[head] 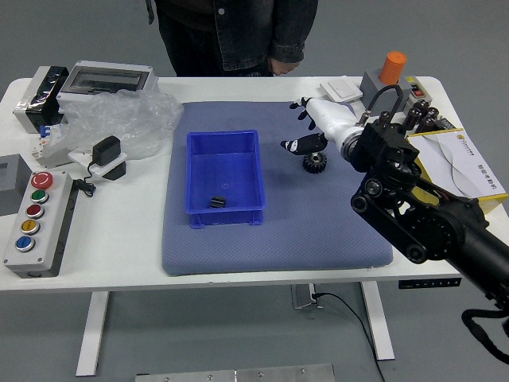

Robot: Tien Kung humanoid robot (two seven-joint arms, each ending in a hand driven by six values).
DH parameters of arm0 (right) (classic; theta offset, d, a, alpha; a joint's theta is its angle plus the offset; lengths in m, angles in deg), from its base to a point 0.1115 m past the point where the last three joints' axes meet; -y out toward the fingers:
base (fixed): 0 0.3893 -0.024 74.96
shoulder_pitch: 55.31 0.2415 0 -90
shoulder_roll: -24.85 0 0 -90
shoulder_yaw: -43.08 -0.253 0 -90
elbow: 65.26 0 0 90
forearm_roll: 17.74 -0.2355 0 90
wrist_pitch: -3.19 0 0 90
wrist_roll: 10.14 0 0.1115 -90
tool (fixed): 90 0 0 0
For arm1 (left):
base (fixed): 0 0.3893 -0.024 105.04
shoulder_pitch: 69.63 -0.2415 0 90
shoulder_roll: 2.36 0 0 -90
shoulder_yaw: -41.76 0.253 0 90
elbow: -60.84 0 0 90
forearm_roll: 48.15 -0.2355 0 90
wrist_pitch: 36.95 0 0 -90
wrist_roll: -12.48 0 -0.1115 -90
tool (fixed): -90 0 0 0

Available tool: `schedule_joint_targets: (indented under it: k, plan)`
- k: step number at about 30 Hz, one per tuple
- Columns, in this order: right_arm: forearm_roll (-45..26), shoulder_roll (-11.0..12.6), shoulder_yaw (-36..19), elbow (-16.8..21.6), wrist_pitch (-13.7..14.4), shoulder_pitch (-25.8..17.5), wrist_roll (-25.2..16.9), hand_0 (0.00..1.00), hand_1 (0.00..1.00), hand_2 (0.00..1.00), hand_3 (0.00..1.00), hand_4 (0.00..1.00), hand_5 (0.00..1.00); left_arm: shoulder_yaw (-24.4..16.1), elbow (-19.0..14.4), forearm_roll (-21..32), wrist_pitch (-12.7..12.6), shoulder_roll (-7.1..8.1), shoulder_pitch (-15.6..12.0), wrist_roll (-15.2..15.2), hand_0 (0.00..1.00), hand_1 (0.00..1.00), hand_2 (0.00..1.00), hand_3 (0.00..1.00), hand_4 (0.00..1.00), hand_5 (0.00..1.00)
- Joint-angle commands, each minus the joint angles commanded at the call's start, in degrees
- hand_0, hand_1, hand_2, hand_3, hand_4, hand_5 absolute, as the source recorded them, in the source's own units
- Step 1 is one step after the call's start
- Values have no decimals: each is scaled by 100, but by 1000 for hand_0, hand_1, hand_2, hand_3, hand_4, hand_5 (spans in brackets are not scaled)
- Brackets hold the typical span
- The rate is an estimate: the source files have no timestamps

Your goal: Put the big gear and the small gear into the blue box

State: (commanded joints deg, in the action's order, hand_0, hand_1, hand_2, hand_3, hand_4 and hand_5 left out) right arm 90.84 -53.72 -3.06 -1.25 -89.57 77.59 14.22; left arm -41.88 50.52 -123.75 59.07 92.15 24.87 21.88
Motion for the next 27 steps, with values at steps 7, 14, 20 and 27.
schedule_joint_targets:
  k: [7, 14, 20, 27]
  plan:
    - [-119, -94, 222, -806, 74, 246, -214, 727, 673, 771, 802, 786, 317, -15, 0, -14, 6, -4, 12, 0, 731, 680, 699, 699, 437, 28]
    - [-299, -291, 309, -1667, 140, 366, -421, 730, 674, 778, 807, 776, 305, 6, 0, -3, 2, -4, 8, 1, 731, 679, 701, 699, 439, 28]
    - [-422, -393, 322, -2174, 176, 380, -533, 729, 675, 779, 814, 775, 298, 17, 0, 2, 2, -8, 9, -1, 730, 679, 700, 699, 439, 29]
    - [-493, -500, 315, -2463, 187, 379, -576, 729, 682, 782, 815, 771, 294, 20, 0, -5, 5, -16, 10, 0, 730, 678, 702, 699, 442, 32]
